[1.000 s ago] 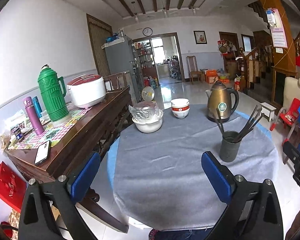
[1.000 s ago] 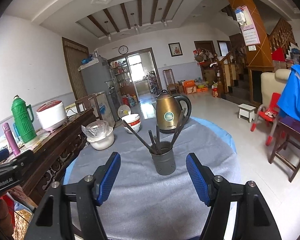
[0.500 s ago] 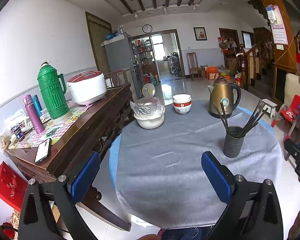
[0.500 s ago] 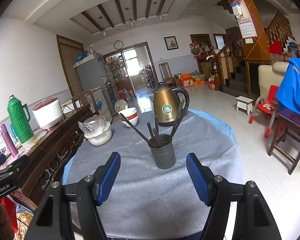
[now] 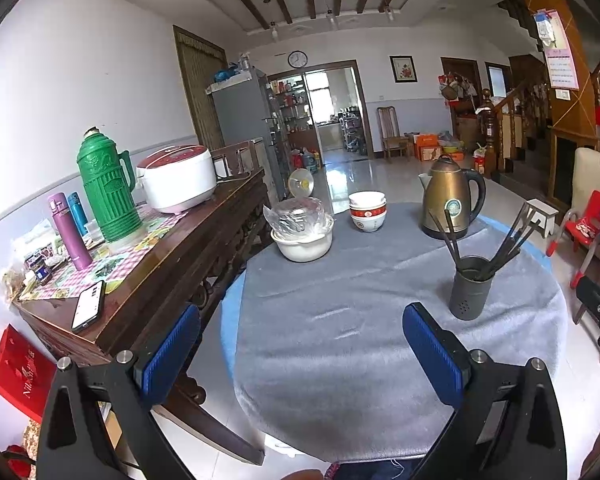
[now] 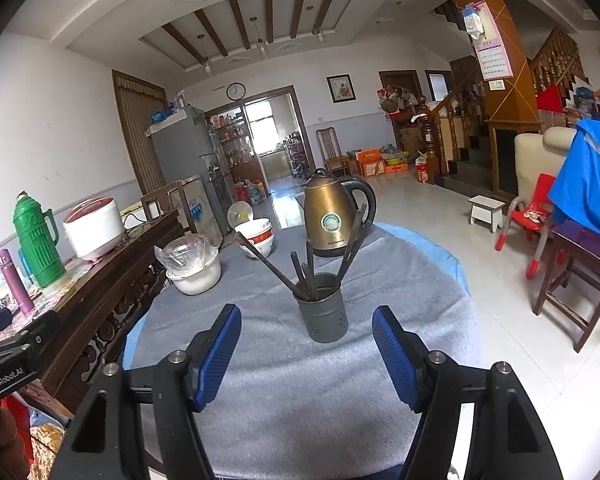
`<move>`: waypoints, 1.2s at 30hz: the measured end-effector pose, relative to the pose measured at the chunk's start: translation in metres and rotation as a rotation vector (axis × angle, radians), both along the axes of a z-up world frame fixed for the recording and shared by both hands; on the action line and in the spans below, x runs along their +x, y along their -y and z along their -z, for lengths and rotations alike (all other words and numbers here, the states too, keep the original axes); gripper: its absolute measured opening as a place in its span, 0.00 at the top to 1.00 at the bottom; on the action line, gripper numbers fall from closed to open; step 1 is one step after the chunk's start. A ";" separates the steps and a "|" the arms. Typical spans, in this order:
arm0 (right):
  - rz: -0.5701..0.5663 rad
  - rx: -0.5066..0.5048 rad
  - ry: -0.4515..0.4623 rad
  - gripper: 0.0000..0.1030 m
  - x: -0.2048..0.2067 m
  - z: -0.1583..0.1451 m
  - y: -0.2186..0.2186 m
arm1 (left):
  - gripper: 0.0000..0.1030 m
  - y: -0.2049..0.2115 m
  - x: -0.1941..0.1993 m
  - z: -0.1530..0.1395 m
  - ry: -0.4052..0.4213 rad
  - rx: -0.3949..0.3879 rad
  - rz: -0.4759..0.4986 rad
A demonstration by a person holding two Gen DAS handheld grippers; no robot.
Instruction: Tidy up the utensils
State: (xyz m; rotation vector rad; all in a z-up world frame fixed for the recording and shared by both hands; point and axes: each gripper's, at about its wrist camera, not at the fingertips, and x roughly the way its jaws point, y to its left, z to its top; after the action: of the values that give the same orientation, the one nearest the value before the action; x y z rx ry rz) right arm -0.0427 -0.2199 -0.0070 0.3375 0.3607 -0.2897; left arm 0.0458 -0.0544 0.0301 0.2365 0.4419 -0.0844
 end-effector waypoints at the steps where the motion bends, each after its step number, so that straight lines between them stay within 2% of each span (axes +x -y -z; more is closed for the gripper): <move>1: -0.003 -0.004 0.000 0.30 0.000 0.001 0.000 | 0.02 0.001 0.000 0.000 -0.001 -0.001 -0.004; 4: -0.008 -0.021 -0.007 0.30 0.000 0.006 0.002 | 0.02 0.008 0.003 0.003 -0.011 0.005 -0.008; 12: 0.011 0.009 0.000 0.30 -0.001 0.011 0.021 | 0.02 0.030 0.007 0.011 -0.031 0.054 0.008; 24: 0.002 0.016 -0.013 0.30 0.011 0.013 0.033 | 0.02 0.039 0.026 0.017 -0.064 0.058 -0.021; 36: -0.005 -0.029 -0.022 0.30 0.026 -0.003 0.038 | 0.02 0.046 0.042 0.018 -0.089 0.045 -0.015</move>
State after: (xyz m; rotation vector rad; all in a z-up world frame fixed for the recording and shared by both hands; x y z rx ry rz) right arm -0.0171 -0.2576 -0.0036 0.3056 0.3786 -0.2936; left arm 0.0877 -0.1005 0.0123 0.2744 0.5349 -0.0708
